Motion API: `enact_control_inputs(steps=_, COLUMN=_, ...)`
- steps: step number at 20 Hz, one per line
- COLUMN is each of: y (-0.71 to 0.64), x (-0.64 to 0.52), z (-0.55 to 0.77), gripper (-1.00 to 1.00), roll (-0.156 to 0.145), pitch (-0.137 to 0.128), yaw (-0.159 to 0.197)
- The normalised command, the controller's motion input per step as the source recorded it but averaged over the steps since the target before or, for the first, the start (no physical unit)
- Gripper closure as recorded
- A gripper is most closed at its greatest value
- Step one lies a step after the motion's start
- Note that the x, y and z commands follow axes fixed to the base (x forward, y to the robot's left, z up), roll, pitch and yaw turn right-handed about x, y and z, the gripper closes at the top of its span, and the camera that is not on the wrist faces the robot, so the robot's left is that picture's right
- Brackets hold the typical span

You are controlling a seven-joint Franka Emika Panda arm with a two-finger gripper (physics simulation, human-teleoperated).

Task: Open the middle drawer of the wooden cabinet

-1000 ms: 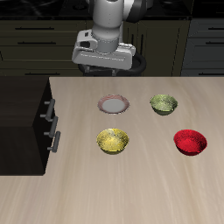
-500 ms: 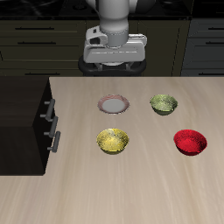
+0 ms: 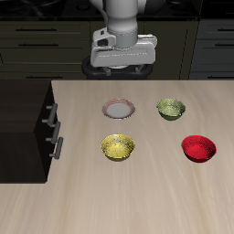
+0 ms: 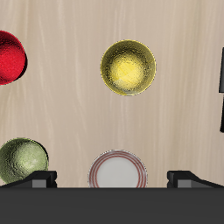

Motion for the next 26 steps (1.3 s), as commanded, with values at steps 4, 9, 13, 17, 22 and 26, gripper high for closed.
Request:
enact_control_inputs(steps=4, y=0.11, x=0.2, z=-0.09, gripper=-1.0, roll=0.014, pitch=0.008, yaw=0.01)
enact_control_inputs(steps=9, y=0.06, x=0.25, z=-0.08, gripper=-1.0, roll=-0.007, pitch=0.009, yaw=-0.007)
enact_control_inputs(steps=13, y=0.13, x=0.09, z=-0.07, gripper=-1.0, roll=-0.005, pitch=0.013, yaw=0.018)
enact_control_inputs(steps=17, y=0.07, x=0.16, z=-0.06, gripper=-1.0, roll=-0.014, pitch=0.011, yaw=-0.008)
enact_control_inputs(steps=22, y=0.05, x=0.22, z=-0.04, gripper=-1.0, roll=0.001, pitch=0.003, yaw=-0.002)
enact_control_inputs(steps=26, y=0.07, x=0.17, z=-0.04, gripper=-1.0, roll=0.007, pitch=0.009, yaw=0.006)
